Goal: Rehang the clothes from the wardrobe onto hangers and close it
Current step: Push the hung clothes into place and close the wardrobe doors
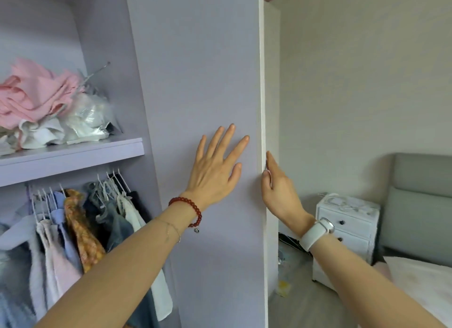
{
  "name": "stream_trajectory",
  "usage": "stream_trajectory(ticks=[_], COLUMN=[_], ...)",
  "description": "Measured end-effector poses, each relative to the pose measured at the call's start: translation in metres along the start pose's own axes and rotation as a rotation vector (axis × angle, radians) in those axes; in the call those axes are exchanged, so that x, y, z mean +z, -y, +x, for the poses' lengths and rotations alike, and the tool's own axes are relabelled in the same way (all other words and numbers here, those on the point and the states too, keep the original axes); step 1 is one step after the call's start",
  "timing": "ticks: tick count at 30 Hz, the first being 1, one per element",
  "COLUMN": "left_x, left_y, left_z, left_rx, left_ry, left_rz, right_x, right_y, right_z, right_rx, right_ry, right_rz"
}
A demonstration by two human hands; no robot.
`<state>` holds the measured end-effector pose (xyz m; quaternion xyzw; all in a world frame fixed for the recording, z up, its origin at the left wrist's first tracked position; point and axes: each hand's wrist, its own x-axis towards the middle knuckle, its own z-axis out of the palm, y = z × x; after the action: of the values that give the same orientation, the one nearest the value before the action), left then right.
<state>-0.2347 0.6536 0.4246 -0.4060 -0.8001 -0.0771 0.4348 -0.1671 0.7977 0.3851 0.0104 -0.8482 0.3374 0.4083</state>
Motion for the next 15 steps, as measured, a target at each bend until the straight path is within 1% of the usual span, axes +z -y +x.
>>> stream_trajectory(ticks=[1, 2, 4, 7, 10, 12, 15], left_x=[-0.002, -0.006, -0.02, -0.052, -0.082, -0.102, -0.129], left_y=[0.0, 0.001, 0.003, 0.007, 0.02, 0.036, 0.07], left_z=[-0.002, -0.004, -0.013, -0.036, -0.063, -0.082, -0.113], left_rx=[-0.02, -0.046, -0.092, -0.069, 0.035, 0.085, 0.096], left_ry=[0.016, 0.02, -0.023, -0.153, -0.25, -0.291, -0.321], left_rz=[-0.012, -0.028, -0.09, -0.158, -0.08, 0.016, 0.174], right_x=[0.001, 0.003, 0.007, 0.018, 0.04, 0.063, 0.103], right_y=[0.001, 0.003, 0.01, 0.03, 0.06, 0.08, 0.115], right_z=[-0.002, -0.004, -0.015, -0.037, -0.056, -0.068, -0.079], right_rx=[0.031, 0.029, -0.003, -0.143, -0.336, -0.469, -0.564], right_ry=[0.039, 0.016, -0.059, -0.11, -0.162, -0.115, 0.019], right_rz=[0.055, 0.084, 0.094, 0.156, 0.224, 0.303, 0.383])
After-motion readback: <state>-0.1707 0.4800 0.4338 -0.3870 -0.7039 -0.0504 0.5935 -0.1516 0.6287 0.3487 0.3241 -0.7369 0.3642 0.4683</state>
